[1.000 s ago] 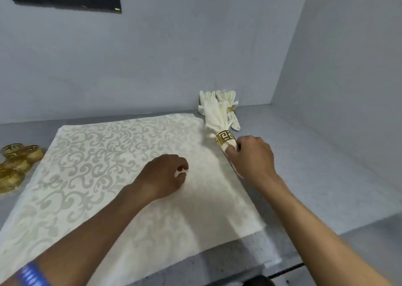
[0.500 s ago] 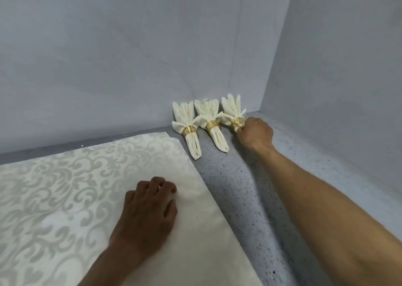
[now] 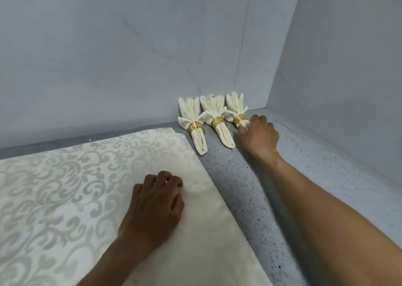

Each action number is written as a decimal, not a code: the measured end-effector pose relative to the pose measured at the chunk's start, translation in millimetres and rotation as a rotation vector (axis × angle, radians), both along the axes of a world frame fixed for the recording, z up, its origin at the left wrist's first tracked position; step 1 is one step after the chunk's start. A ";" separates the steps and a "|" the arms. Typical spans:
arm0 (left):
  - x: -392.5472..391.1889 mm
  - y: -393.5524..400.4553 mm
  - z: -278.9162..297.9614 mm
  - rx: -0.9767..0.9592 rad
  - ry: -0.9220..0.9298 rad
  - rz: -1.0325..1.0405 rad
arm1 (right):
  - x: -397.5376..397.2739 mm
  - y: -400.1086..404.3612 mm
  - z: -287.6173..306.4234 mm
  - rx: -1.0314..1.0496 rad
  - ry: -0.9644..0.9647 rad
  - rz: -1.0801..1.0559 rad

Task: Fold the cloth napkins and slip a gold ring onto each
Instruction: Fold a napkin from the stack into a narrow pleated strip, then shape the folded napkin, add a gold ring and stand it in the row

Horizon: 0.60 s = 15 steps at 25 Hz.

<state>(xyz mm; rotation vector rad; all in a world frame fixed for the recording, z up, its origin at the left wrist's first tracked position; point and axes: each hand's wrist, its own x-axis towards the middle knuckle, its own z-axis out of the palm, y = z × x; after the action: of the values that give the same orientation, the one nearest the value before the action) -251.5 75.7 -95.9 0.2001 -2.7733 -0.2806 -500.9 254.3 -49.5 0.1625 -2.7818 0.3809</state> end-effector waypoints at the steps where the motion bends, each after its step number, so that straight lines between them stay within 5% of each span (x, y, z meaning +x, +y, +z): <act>1: 0.2 -0.5 0.5 0.006 -0.007 0.003 | 27.4 1.5 -1.5 -0.020 0.025 0.040; 5: 15.0 2.8 17.6 0.081 -0.162 -0.047 | 175.6 8.4 -9.0 -0.092 -0.033 0.410; 10: 167.7 11.1 34.9 0.340 0.045 -0.041 | 323.1 36.9 -18.0 -0.058 -0.179 1.042; 15: 278.5 -28.8 28.9 0.425 -0.233 -0.081 | 329.1 20.0 -34.7 -0.161 -0.061 1.109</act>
<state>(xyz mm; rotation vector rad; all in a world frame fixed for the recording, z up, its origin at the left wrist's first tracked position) 27.0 46.8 -67.0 0.2372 -2.9181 -0.9232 -171.8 274.3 -84.2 1.6647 -2.4156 0.8418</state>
